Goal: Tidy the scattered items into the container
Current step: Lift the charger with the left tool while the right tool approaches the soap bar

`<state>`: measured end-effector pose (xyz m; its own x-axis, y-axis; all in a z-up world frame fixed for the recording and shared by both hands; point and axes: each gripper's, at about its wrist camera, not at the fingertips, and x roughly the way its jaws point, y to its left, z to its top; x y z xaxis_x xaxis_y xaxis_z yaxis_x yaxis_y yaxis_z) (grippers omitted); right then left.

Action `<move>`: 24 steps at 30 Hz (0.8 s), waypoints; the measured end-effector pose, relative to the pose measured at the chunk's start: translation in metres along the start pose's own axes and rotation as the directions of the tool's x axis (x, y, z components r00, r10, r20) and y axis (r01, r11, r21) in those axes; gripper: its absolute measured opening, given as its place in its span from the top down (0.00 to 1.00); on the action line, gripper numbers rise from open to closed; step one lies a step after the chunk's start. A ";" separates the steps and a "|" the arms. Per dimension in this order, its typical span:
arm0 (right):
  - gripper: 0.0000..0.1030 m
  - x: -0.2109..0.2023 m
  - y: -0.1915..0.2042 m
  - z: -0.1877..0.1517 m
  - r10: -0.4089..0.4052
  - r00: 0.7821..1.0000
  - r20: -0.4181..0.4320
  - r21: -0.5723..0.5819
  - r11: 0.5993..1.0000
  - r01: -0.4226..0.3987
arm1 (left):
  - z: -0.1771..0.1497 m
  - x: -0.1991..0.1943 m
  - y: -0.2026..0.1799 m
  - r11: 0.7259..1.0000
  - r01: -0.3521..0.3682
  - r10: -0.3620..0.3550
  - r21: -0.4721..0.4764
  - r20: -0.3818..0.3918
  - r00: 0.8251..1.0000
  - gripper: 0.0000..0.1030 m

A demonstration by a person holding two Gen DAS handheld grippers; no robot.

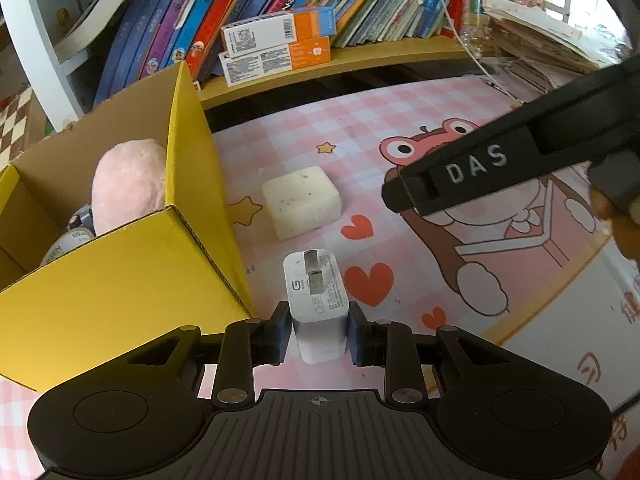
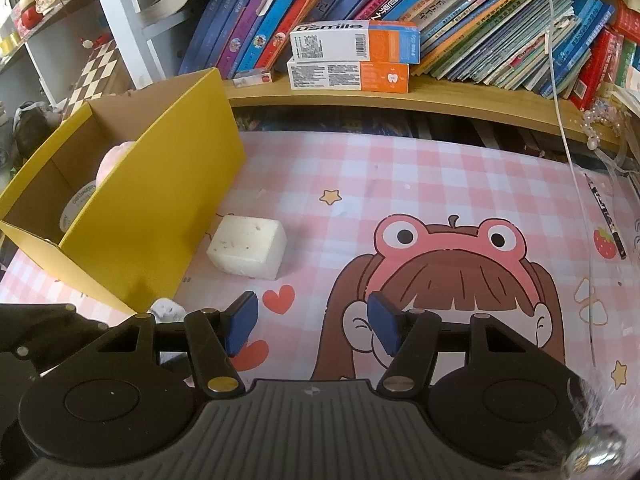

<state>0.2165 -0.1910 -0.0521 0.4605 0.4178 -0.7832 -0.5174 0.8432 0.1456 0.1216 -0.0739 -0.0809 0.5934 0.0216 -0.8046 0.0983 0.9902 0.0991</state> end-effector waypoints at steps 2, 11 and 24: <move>0.42 0.001 0.001 0.001 0.000 1.000 0.000 -0.004 1.000 0.000 | -0.001 -0.004 0.001 1.000 0.006 -0.006 0.014 -0.001 1.000 0.74; 0.42 0.008 0.004 0.008 0.001 1.000 0.001 -0.016 1.000 -0.001 | -0.009 -0.028 0.008 0.996 0.013 -0.013 0.087 -0.006 1.000 0.74; 0.42 0.031 0.015 0.019 0.012 1.000 -0.016 -0.069 0.998 -0.014 | -0.016 -0.033 0.010 0.996 0.024 -0.023 0.083 -0.007 1.000 0.74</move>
<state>0.2371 -0.1585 -0.0628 0.4424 0.4228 -0.7909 -0.5721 0.8122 0.1141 0.0906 -0.0629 -0.0630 0.5851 -0.0006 -0.8110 0.1781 0.9757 0.1278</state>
